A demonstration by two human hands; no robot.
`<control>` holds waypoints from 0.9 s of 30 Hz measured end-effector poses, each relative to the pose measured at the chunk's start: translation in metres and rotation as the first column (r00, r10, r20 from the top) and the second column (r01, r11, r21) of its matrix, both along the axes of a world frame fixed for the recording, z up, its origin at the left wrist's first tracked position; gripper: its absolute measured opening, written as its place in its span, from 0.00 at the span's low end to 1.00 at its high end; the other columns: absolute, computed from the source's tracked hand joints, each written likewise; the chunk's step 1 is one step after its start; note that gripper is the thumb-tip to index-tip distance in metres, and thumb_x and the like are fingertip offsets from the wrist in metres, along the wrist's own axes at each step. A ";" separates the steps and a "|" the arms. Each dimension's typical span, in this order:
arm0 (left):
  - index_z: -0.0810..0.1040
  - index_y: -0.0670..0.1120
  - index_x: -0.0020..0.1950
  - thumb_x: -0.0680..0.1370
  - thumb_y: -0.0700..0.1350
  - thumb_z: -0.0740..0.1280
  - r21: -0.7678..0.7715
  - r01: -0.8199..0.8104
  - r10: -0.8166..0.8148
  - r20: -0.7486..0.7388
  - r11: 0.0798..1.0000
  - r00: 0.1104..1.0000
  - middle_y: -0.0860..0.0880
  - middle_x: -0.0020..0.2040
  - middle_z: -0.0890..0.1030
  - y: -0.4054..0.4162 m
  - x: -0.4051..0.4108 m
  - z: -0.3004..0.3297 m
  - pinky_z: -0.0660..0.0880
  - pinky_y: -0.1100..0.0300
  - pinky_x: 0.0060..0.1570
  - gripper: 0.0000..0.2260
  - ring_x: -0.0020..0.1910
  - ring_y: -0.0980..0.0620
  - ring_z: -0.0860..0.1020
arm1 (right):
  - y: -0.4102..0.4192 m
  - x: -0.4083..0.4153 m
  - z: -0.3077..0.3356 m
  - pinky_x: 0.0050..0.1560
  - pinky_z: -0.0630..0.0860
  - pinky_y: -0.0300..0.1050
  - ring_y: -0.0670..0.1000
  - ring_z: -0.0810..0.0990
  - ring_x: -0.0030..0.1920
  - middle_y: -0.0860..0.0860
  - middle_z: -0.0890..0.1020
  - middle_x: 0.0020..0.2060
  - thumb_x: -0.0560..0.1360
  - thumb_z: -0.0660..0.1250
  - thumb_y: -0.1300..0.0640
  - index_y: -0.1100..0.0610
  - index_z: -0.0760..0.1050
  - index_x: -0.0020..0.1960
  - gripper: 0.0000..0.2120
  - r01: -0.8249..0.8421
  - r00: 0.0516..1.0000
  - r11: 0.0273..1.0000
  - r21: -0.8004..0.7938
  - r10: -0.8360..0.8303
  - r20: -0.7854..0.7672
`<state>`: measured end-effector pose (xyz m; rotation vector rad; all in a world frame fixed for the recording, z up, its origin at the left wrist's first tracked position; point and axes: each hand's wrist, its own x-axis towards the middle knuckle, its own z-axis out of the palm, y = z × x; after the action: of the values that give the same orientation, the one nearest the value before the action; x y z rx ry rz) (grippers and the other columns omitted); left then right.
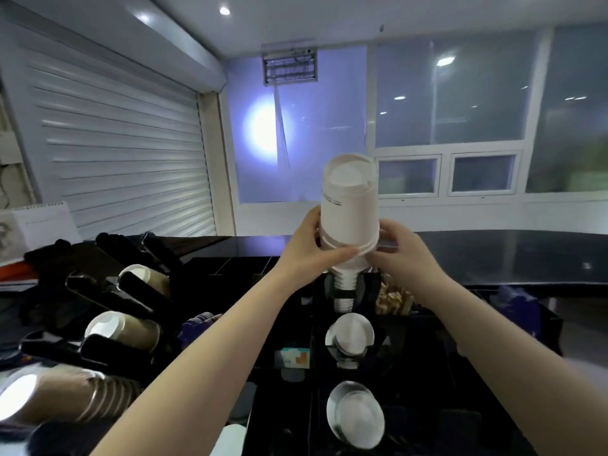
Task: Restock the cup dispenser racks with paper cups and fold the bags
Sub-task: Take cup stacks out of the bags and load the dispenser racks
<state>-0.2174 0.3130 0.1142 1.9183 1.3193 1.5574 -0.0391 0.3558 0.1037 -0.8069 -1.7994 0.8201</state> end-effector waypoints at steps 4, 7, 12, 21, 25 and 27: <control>0.66 0.51 0.68 0.68 0.51 0.75 0.004 0.055 -0.055 -0.039 0.998 0.998 0.59 0.61 0.76 0.002 0.001 0.000 0.72 0.69 0.54 0.32 0.59 0.66 0.74 | -0.004 -0.002 0.011 0.49 0.78 0.37 0.41 0.77 0.55 0.39 0.76 0.57 0.63 0.77 0.58 0.42 0.66 0.64 0.35 -0.080 0.996 0.987 0.138 0.073 0.051; 0.62 0.48 0.74 0.67 0.50 0.75 0.015 0.143 -0.141 -0.102 0.990 0.985 0.53 0.67 0.74 0.006 -0.006 -0.004 0.71 0.57 0.63 0.38 0.66 0.56 0.72 | -0.004 -0.008 0.013 0.54 0.78 0.48 0.46 0.77 0.58 0.44 0.77 0.60 0.59 0.81 0.51 0.48 0.64 0.69 0.43 -0.060 0.996 0.986 0.157 0.049 0.073; 0.64 0.49 0.70 0.64 0.47 0.78 -0.028 0.133 -0.136 -0.109 0.991 0.985 0.54 0.64 0.76 0.017 -0.016 -0.014 0.73 0.51 0.63 0.38 0.63 0.57 0.75 | -0.004 -0.009 0.005 0.55 0.75 0.43 0.43 0.76 0.58 0.39 0.76 0.58 0.58 0.81 0.48 0.45 0.62 0.68 0.45 0.022 0.995 0.983 0.181 -0.040 0.095; 0.64 0.52 0.72 0.66 0.53 0.75 -0.059 0.113 -0.117 -0.075 0.992 0.990 0.54 0.62 0.78 0.020 -0.015 -0.007 0.73 0.47 0.62 0.37 0.61 0.55 0.76 | 0.002 -0.006 0.010 0.49 0.77 0.40 0.44 0.76 0.55 0.36 0.76 0.54 0.60 0.80 0.54 0.41 0.63 0.65 0.40 0.070 0.994 0.981 0.179 -0.084 0.074; 0.62 0.50 0.73 0.68 0.50 0.74 -0.087 0.174 -0.181 -0.080 0.981 0.980 0.52 0.65 0.76 0.015 -0.014 0.001 0.71 0.49 0.64 0.37 0.64 0.53 0.74 | -0.008 -0.005 0.017 0.56 0.78 0.49 0.43 0.76 0.56 0.36 0.75 0.55 0.61 0.79 0.54 0.43 0.64 0.65 0.39 0.065 0.994 0.978 0.198 -0.081 0.072; 0.65 0.48 0.70 0.67 0.49 0.73 -0.061 0.167 -0.173 -0.103 0.984 0.979 0.54 0.63 0.76 0.010 -0.013 0.008 0.72 0.56 0.63 0.34 0.64 0.53 0.74 | -0.018 -0.003 0.021 0.55 0.78 0.45 0.38 0.75 0.54 0.33 0.75 0.52 0.62 0.79 0.53 0.42 0.65 0.63 0.36 0.084 0.995 0.965 0.247 -0.094 0.029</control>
<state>-0.2302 0.3225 0.1225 2.0498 1.1895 1.3416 -0.0420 0.3377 0.1250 -0.7396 -1.8430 0.5127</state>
